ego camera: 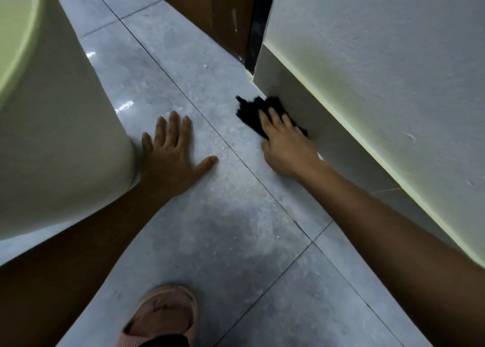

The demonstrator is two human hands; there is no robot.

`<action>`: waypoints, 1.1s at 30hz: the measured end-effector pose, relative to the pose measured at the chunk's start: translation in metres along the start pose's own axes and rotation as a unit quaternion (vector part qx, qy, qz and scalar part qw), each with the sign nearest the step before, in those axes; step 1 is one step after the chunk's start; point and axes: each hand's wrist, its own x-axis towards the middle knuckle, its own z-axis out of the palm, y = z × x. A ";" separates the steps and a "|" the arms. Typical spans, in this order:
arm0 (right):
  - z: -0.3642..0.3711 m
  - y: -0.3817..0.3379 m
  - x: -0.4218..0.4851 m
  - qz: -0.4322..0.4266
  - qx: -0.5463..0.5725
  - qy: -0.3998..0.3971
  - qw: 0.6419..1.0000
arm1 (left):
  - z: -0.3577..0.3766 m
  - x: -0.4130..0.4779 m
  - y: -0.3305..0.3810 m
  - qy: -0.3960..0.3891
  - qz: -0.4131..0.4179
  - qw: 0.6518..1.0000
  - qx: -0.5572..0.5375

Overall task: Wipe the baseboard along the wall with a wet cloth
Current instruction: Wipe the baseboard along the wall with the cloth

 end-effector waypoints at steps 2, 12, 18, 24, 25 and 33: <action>-0.013 -0.016 0.041 -0.022 0.003 -0.012 1.000 | 0.000 -0.001 0.000 0.003 0.008 1.000 -0.004; -0.002 -0.042 0.024 -0.066 -0.005 0.021 0.998 | 0.000 -0.023 0.004 -0.032 0.032 0.998 0.041; 0.023 -0.042 -0.056 -0.103 0.004 -0.010 0.995 | 0.001 -0.023 0.005 -0.024 0.039 0.998 0.044; -0.012 -0.045 0.033 -0.075 -0.001 -0.008 0.997 | -0.002 -0.023 0.007 -0.045 0.031 0.998 0.034; -0.020 -0.045 0.049 -0.055 -0.002 -0.016 0.998 | -0.003 -0.023 0.007 -0.046 0.033 0.998 0.038; -0.009 -0.031 0.048 0.018 -0.003 0.063 0.998 | -0.003 -0.022 0.006 -0.040 0.042 0.997 0.041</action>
